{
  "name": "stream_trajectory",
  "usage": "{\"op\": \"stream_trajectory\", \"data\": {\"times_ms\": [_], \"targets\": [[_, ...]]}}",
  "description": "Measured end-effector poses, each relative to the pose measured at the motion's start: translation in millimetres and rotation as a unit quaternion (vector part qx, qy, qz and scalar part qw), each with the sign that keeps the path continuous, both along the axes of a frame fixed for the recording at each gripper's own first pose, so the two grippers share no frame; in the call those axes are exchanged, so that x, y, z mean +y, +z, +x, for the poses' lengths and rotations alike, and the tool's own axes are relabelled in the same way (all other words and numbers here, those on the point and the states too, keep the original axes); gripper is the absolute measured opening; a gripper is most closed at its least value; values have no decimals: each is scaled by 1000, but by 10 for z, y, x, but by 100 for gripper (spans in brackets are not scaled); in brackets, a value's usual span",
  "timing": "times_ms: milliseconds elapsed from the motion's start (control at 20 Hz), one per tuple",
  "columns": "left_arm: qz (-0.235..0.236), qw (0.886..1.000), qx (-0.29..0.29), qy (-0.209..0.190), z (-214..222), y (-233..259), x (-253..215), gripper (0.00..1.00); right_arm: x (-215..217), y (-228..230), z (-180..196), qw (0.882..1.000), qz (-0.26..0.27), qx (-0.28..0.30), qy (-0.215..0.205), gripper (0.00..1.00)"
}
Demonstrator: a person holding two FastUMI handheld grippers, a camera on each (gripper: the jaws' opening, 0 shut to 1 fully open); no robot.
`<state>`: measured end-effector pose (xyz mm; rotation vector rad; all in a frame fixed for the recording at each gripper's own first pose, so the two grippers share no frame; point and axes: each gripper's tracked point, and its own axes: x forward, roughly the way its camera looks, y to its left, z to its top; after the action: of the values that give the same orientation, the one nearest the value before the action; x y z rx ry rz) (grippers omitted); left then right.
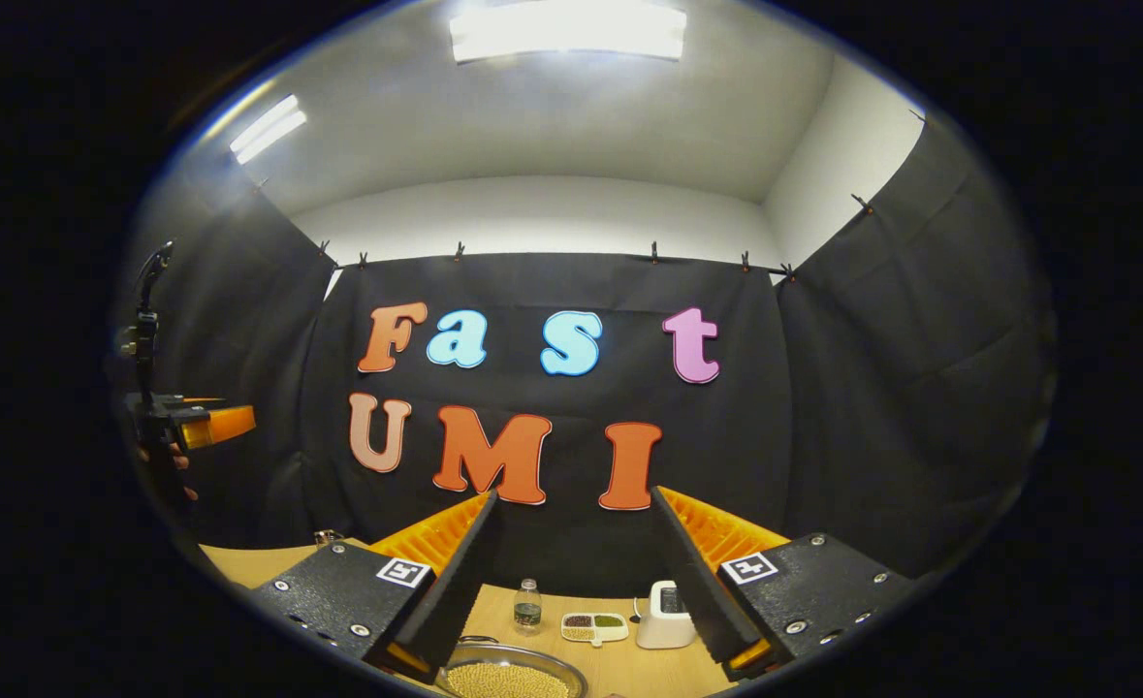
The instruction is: First push the handle of the pot to place it horizontally, then grasp the pot with both hands and set it on the induction cooktop.
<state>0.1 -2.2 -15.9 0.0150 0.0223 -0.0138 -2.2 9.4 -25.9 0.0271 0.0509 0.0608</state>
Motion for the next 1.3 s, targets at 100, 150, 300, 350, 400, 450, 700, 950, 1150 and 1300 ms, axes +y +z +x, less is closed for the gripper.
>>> {"op": "stream_trajectory", "data": {"times_ms": [100, 150, 300, 350, 400, 450, 700, 950, 1150, 1300], "targets": [[-3, 1000, 4, 0, 3, -38, 12, 95, 11, -145, -23, 1000, 4, 14, 2, 94], [-3, 1000, 5, 0, 0, -55, 22, 98, 22, -258, -32, 1000, 5, 24, 4, 94], [0, 1000, 7, 0, -26, -88, 44, 98, 61, -716, -85, 997, 3, 76, 10, 95], [1, 1000, 7, -1, -20, -88, 45, 98, 81, -850, -85, 996, 3, 94, 13, 93], [1, 1000, 7, -2, -28, -88, 43, 98, 99, -976, -100, 994, 4, 111, 16, 92], [1, 1000, 6, -2, -28, -94, 48, 98, 143, -1097, -111, 992, 9, 126, 22, 92], [2, 1000, 10, 0, -60, -178, 104, 98, 365, -1834, -355, 971, 45, 228, 62, 89], [3, 1000, 18, 3, -19, -293, 157, 98, 655, -2613, -627, 938, 63, 324, 103, 81], [-1, 999, 36, 5, 24, -436, 209, 98, 917, -3109, -994, 893, 119, 412, 137, 62], [1, 999, 42, 10, 67, -514, 278, 98, 1040, -3368, -1186, 862, 141, 464, 151, 50]]}}
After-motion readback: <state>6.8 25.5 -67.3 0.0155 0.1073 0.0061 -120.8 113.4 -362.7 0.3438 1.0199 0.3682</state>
